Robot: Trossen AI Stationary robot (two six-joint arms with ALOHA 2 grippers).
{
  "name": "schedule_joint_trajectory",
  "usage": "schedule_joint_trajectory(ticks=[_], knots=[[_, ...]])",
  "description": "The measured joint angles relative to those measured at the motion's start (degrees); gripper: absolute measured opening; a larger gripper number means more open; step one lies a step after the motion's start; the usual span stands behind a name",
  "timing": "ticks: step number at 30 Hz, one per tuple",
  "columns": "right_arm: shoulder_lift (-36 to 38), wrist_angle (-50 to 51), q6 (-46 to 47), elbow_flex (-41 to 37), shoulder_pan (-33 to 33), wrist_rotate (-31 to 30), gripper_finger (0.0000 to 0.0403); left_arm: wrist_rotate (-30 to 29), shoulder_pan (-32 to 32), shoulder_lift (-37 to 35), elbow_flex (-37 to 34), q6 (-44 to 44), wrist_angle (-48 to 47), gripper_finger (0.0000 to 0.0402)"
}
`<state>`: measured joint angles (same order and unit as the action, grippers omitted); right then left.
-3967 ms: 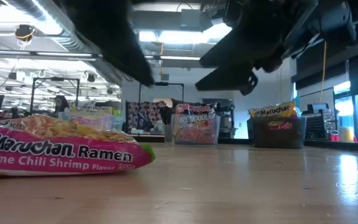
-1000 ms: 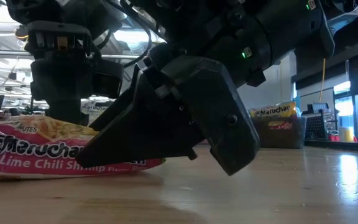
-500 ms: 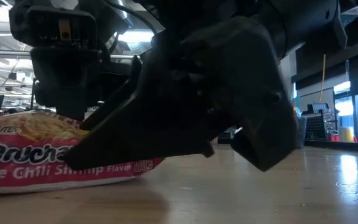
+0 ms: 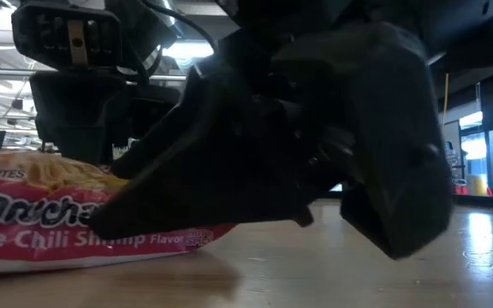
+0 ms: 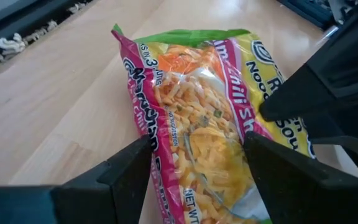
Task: Sort Maruchan noodles
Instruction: Put the green noodle pack into the left transparent bin
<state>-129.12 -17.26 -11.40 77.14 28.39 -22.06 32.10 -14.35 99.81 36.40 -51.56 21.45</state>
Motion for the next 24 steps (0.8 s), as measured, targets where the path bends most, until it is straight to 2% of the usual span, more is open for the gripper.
schedule_joint_trajectory(ticks=[8, 13, 24], knots=[[2.19, 4.86, -0.87, 0.37, 0.98, -2.78, 0.0254, -0.34, 0.00, -0.12, 0.13, 3.48, -0.56, 0.0132], [5.76, 10.88, -0.30, 0.37, 1.13, -0.56, 0.0254, 0.67, -0.22, -0.17, 0.20, 5.28, -1.05, 0.0125], [14.88, 35.98, 13.81, 0.57, 2.57, -1.27, 0.0254, 0.86, -0.21, -1.85, 0.35, 8.30, -1.31, 0.0124]])
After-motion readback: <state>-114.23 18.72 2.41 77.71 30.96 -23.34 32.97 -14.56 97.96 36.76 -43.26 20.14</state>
